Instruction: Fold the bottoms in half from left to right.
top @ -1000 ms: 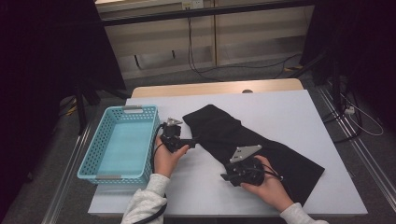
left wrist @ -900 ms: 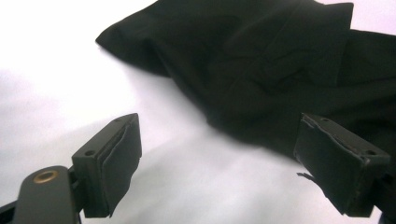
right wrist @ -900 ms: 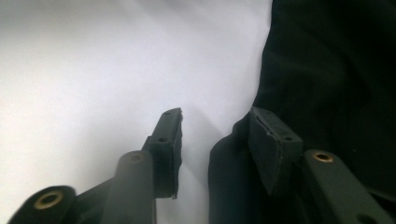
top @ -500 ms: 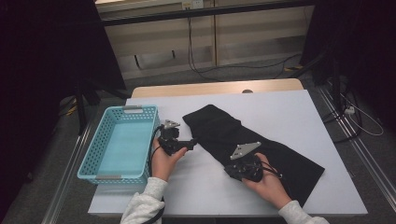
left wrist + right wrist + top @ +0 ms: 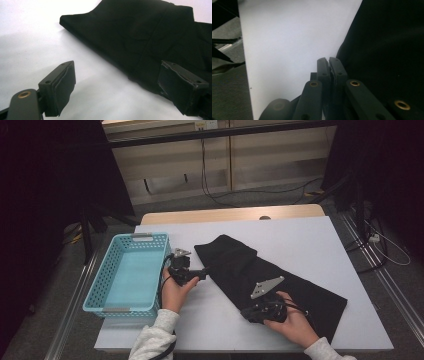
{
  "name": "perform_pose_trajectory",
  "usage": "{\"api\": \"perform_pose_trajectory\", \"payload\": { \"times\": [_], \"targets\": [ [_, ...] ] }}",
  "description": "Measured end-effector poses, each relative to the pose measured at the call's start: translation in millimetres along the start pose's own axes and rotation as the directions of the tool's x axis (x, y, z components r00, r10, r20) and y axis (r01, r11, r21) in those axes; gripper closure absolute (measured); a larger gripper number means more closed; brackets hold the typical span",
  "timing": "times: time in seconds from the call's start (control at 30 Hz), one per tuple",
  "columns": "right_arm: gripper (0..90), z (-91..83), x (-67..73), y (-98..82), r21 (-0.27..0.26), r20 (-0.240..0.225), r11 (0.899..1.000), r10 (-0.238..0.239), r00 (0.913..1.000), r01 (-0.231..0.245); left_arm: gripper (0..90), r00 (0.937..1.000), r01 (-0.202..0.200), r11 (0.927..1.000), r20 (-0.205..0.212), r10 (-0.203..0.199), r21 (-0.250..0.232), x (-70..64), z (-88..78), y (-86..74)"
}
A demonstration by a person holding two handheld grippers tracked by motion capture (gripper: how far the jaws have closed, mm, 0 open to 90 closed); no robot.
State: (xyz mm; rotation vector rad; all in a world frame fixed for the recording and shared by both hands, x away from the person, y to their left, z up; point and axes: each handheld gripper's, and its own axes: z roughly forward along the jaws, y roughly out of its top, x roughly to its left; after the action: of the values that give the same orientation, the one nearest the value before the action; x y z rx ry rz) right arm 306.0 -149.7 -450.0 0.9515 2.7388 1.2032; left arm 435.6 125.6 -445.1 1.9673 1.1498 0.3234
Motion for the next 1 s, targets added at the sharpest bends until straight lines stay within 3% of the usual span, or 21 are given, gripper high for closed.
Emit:
{"api": "perform_pose_trajectory", "payload": {
  "times": [0.1,0.13,0.27,0.43,0.5,0.53,0.57,0.6,0.7,0.73,0.77,0.8,0.83,0.87,0.9,1.0],
  "targets": [
    [80.1,-0.1,-1.2,-1.1,-0.010,0.000,1.000,0.003,1.0000,-0.003,14.9,1.0000,-0.003,1.0000,0.000,0.003,0.004,-0.4,0.8,-0.4],
    [69.3,-2.6,-3.3,-0.6,-0.034,0.011,0.999,0.003,0.9999,-0.003,14.9,1.0000,-0.007,1.0000,0.003,0.007,0.007,-0.8,0.6,-0.3],
    [60.4,-17.8,-13.0,0.9,-0.086,0.046,0.996,0.039,0.9982,-0.035,14.9,0.9999,-0.008,1.0000,0.007,0.008,0.000,-1.4,-0.3,0.5],
    [56.2,-48.6,-39.9,-8.6,-0.156,0.148,0.983,0.124,0.9811,-0.101,14.9,0.9999,-0.011,0.9999,0.012,0.011,-0.002,-0.3,-1.2,1.1],
    [56.0,-61.7,-54.1,-16.4,-0.181,0.203,0.974,0.175,0.9634,-0.139,14.9,0.9998,-0.013,0.9999,0.015,0.013,0.000,-0.2,-0.9,1.0],
    [56.0,-69.3,-63.4,-22.1,-0.195,0.257,0.967,0.212,0.9430,-0.164,14.9,0.9998,-0.015,0.9999,0.016,0.015,0.002,0.3,-0.4,0.9],
    [56.0,-69.3,-63.4,-22.1,-0.195,0.257,0.967,0.212,0.9430,-0.164,14.9,0.9998,-0.015,0.9999,0.016,0.015,0.002,0.3,-0.4,0.9],
    [56.1,-80.5,-76.7,-31.3,-0.208,0.355,0.958,0.263,0.8973,-0.198,14.9,0.9998,-0.013,0.9999,0.015,0.013,0.002,0.5,0.0,0.8],
    [56.2,-91.3,-91.8,-41.8,-0.223,0.418,0.948,0.302,0.8568,-0.225,14.9,0.9999,-0.009,1.0000,0.014,0.009,0.002,1.6,0.1,0.9],
    [56.2,-93.8,-95.7,-44.9,-0.222,0.431,0.946,0.311,0.8468,-0.235,14.8,0.9999,-0.006,1.0000,0.014,0.006,0.003,2.2,-0.1,0.9],
    [56.2,-93.8,-95.7,-44.9,-0.222,0.431,0.946,0.311,0.8468,-0.235,14.7,0.9999,-0.006,1.0000,0.014,0.006,0.003,2.2,-0.1,0.9],
    [56.1,-97.2,-102.6,-51.4,-0.216,0.449,0.944,0.322,0.8335,-0.248,14.7,0.9999,0.000,1.0000,0.011,0.000,0.003,3.0,0.0,0.9],
    [56.1,-97.2,-102.6,-51.4,-0.216,0.449,0.944,0.322,0.8335,-0.248,14.7,0.9999,0.000,1.0000,0.011,0.000,0.003,3.0,0.0,0.9],
    [56.1,-98.6,-106.6,-56.3,-0.201,0.468,0.946,0.322,0.8229,-0.256,14.6,0.9999,-0.001,1.0000,0.011,0.001,0.007,3.8,0.5,1.0],
    [56.1,-98.6,-106.6,-56.3,-0.201,0.468,0.946,0.322,0.8229,-0.256,14.6,0.9999,-0.001,1.0000,0.011,0.001,0.007,3.8,0.5,1.0],
    [56.0,-102.3,-112.6,-65.2,-0.180,0.479,0.940,0.341,0.8088,-0.289,14.5,0.9999,-0.001,1.0000,0.013,0.001,0.008,3.5,1.8,0.8]
  ]
}}
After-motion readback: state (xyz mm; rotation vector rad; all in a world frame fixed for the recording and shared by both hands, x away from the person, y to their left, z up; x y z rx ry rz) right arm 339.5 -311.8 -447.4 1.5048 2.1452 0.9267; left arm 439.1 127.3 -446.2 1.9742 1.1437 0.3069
